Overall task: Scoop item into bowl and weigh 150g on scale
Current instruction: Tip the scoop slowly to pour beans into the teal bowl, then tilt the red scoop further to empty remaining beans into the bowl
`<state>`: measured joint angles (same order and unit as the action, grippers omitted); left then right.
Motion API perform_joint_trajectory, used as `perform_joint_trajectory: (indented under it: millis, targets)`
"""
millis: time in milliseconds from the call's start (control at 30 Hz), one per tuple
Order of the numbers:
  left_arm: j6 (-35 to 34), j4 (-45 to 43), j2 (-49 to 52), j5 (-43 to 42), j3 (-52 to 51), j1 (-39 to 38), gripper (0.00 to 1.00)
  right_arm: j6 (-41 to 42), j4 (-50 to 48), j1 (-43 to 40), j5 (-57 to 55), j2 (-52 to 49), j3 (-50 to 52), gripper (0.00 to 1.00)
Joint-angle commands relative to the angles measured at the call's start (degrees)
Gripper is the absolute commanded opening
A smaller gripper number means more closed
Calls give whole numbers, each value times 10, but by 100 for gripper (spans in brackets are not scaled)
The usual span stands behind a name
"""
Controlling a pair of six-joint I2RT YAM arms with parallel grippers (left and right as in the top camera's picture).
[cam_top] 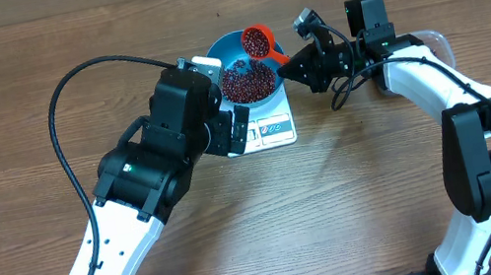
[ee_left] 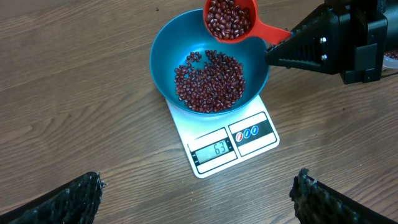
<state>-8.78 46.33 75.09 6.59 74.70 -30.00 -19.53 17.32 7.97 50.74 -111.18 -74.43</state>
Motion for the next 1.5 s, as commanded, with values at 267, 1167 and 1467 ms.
perform_joint_trajectory:
  millis: [267, 1167, 1467]
  targets:
    - [10, 0, -8, -5, 12, 1, 99, -5, -6, 2, 3, -1, -4, 4]
    - [10, 0, -8, -5, 12, 1, 99, -95, 3, 2, -47, -1, -6, 4]
    - [10, 0, -8, -5, 12, 1, 100, -95, 10, 2, -47, 7, -17, 4]
